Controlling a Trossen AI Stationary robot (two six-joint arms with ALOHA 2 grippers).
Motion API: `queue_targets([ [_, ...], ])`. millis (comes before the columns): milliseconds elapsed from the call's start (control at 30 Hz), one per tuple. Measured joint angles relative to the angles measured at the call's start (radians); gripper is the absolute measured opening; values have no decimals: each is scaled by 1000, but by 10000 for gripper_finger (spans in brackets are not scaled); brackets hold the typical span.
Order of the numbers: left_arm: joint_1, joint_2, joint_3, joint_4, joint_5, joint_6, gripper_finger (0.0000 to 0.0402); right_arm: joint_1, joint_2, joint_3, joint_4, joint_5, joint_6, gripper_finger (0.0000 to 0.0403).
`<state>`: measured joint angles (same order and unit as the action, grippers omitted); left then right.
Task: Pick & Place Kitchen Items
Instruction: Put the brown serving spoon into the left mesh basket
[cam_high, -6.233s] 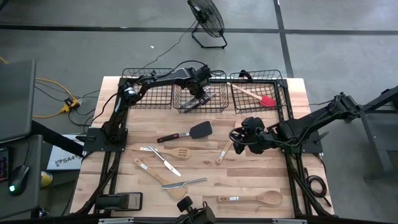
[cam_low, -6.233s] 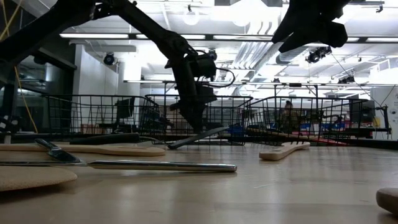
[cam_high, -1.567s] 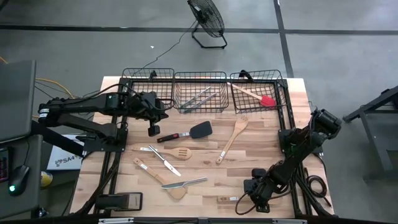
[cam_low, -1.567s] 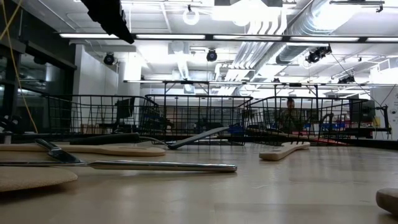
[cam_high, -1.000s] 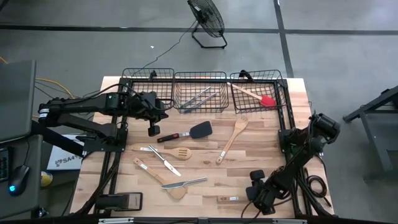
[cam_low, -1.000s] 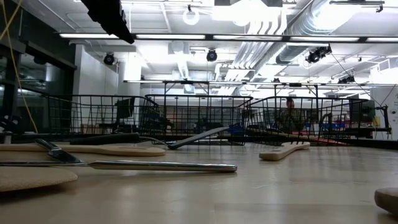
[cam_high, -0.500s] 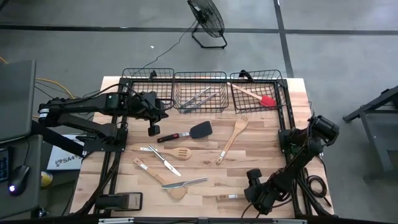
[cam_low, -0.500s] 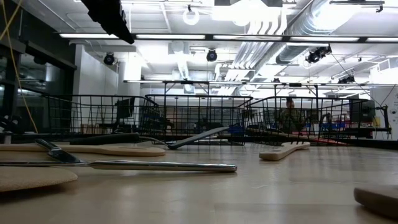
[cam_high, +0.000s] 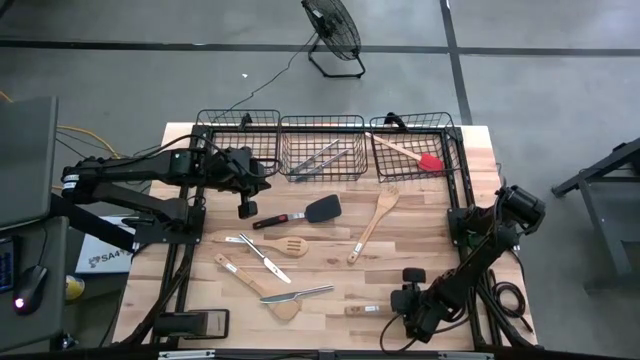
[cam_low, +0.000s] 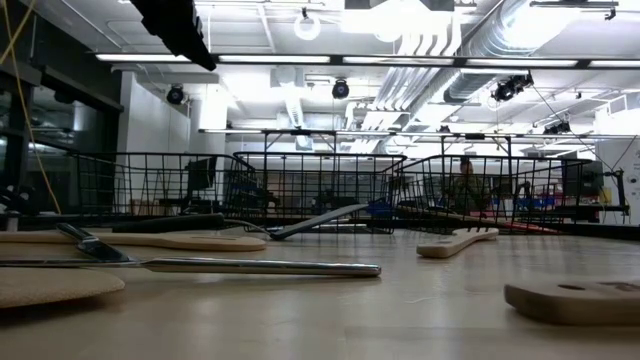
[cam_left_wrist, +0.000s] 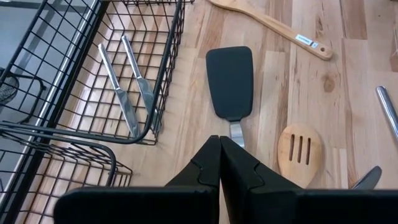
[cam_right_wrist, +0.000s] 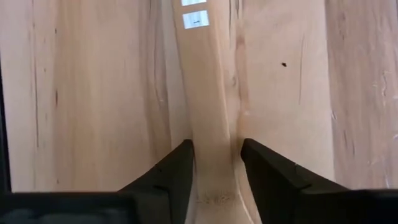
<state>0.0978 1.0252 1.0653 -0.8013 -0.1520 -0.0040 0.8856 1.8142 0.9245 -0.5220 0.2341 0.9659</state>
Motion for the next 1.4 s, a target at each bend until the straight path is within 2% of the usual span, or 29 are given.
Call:
queue_targets([
  [267,0,0,0,0,0,0,0,0,-1,0,-4,-10,-28,71],
  [500,0,0,0,0,1,0,0,-7,-3,-1,27,-25,-23,71],
  [833,0,0,0,0,4,-1,0,-63,-69,-14,43,-42,10,71],
  [1000,0,0,0,0,4,-1,0,-105,-84,-17,47,25,5,70],
  [1400,0,0,0,0,3,-1,0,-184,-94,-15,96,55,-53,70],
])
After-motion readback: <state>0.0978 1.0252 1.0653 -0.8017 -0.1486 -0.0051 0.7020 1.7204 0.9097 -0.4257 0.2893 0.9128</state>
